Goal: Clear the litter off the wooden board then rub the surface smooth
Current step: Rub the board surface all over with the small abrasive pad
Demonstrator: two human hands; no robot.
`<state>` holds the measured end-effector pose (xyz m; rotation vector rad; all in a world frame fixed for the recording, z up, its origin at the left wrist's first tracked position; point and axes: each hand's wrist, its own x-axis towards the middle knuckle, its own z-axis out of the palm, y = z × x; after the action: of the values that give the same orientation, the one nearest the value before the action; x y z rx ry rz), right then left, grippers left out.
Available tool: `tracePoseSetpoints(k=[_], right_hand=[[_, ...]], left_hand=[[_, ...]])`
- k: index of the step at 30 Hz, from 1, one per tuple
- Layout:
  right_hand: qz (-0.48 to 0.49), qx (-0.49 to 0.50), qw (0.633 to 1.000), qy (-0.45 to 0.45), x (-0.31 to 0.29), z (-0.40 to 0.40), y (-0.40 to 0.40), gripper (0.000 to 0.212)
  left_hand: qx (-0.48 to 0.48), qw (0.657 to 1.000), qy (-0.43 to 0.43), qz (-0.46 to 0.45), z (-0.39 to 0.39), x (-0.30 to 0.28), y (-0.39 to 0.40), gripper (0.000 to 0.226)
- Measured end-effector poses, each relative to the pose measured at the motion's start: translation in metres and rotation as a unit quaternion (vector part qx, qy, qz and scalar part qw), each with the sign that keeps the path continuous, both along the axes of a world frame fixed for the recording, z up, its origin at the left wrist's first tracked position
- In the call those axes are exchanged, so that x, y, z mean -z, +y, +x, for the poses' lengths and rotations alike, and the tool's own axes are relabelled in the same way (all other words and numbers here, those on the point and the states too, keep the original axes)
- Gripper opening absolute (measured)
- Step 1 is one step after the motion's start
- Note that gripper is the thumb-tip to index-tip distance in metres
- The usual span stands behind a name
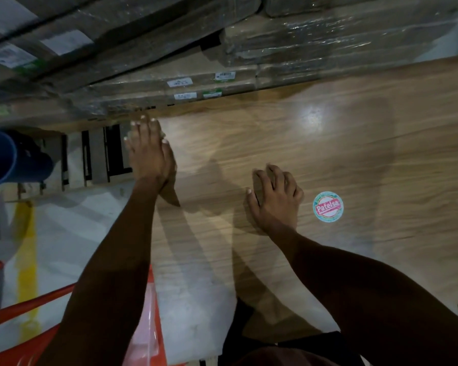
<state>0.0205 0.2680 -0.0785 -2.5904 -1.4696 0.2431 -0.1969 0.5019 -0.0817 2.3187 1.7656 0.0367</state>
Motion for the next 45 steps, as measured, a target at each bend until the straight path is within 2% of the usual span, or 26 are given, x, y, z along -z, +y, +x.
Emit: tracePoseSetpoints(k=[5, 7, 12, 15, 17, 20, 22, 28, 30, 34, 37, 42, 45], right_hand=[[-0.005, 0.003, 1.000, 0.001, 0.001, 0.000, 0.000, 0.051], [-0.001, 0.003, 1.000, 0.004, 0.001, 0.001, -0.001, 0.051], [0.010, 0.005, 1.000, 0.004, 0.001, 0.001, -0.001, 0.050], [0.007, 0.002, 1.000, 0.003, 0.001, 0.000, 0.000, 0.050], [0.004, 0.002, 1.000, 0.005, 0.000, 0.000, 0.000, 0.050], [0.005, 0.005, 1.000, -0.004, 0.001, 0.000, 0.000, 0.049], [0.007, 0.007, 1.000, -0.002, 0.001, 0.000, 0.000, 0.050], [0.011, 0.006, 1.000, 0.004, 0.001, -0.001, 0.000, 0.048], [0.012, 0.006, 1.000, 0.006, 0.000, -0.001, 0.000, 0.048], [0.012, 0.007, 1.000, 0.001, 0.000, -0.001, 0.000, 0.048], [0.015, 0.008, 1.000, 0.000, 0.001, -0.001, 0.000, 0.047], [0.012, 0.004, 1.000, -0.001, 0.001, -0.001, -0.001, 0.048], [0.012, 0.007, 1.000, 0.002, 0.001, -0.001, -0.001, 0.049]], left_hand=[[0.084, 0.996, -0.029, -0.008, 0.046, -0.001, -0.066, 0.060], [0.088, 0.995, -0.036, -0.012, 0.044, 0.003, -0.069, 0.059], [-0.014, 1.000, 0.003, 0.005, -0.005, 0.006, -0.024, 0.057], [-0.023, 1.000, -0.009, -0.001, -0.011, 0.001, -0.023, 0.059], [-0.002, 1.000, -0.009, -0.001, 0.010, -0.005, -0.045, 0.060], [0.084, 0.996, -0.023, -0.006, 0.039, -0.005, -0.084, 0.060], [0.111, 0.993, -0.026, -0.004, 0.036, -0.002, -0.081, 0.060], [-0.040, 0.999, -0.011, 0.001, -0.016, 0.005, -0.038, 0.059], [-0.039, 0.999, -0.015, 0.002, -0.009, 0.005, -0.049, 0.060], [0.046, 0.999, -0.021, 0.002, 0.009, 0.005, -0.102, 0.061], [0.087, 0.996, -0.025, 0.002, 0.000, 0.005, -0.105, 0.060], [-0.037, 0.999, -0.018, 0.002, -0.017, 0.004, -0.061, 0.060], [-0.046, 0.999, -0.023, 0.001, -0.007, 0.004, -0.070, 0.061]])
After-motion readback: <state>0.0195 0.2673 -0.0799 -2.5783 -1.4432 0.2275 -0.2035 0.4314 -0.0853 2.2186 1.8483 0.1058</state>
